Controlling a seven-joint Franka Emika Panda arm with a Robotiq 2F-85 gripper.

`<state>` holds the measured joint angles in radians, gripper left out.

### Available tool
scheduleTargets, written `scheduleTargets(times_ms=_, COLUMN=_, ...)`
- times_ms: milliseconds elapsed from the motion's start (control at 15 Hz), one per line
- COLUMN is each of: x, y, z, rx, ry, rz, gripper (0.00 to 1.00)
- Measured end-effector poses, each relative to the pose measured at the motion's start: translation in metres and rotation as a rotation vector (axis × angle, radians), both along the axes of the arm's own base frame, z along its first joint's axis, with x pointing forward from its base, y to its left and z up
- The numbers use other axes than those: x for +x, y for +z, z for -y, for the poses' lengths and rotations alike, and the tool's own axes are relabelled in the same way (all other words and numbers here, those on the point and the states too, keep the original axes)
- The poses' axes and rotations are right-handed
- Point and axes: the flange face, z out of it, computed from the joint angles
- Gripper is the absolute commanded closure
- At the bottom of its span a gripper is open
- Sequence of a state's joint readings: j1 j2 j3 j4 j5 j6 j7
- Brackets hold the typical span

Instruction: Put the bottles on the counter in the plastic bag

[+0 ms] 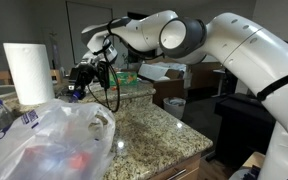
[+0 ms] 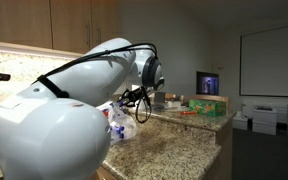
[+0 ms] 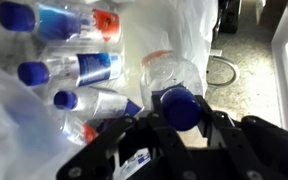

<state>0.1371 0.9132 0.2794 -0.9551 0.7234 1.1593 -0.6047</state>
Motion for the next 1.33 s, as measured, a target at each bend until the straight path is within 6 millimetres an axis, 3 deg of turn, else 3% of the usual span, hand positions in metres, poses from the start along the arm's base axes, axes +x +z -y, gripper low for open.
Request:
scheduleTargets(times_ms=333, x=0.028, y=0.014, z=0.028, rx=-0.064, ry=-0.249, rz=0.171, gripper=0.89)
scheduleTargets(times_ms=667, x=0.03, y=-0.004, z=0.037, rx=-0.139, ry=-0.486, rz=0.235, gripper=0.88)
scheduleTargets(times_ms=867, x=0.007, y=-0.018, z=0.031, rx=-0.169, ry=-0.551, rz=0.116, gripper=0.88)
scheduleTargets(times_ms=1200, x=-0.051, y=-0.082, z=0.036, rx=-0.217, ry=-0.548, rz=-0.13, gripper=0.88)
scheduleTargets(times_ms=1333, x=-0.068, y=-0.097, z=0.039, rx=-0.221, ry=-0.557, rz=-0.202, gripper=0.88)
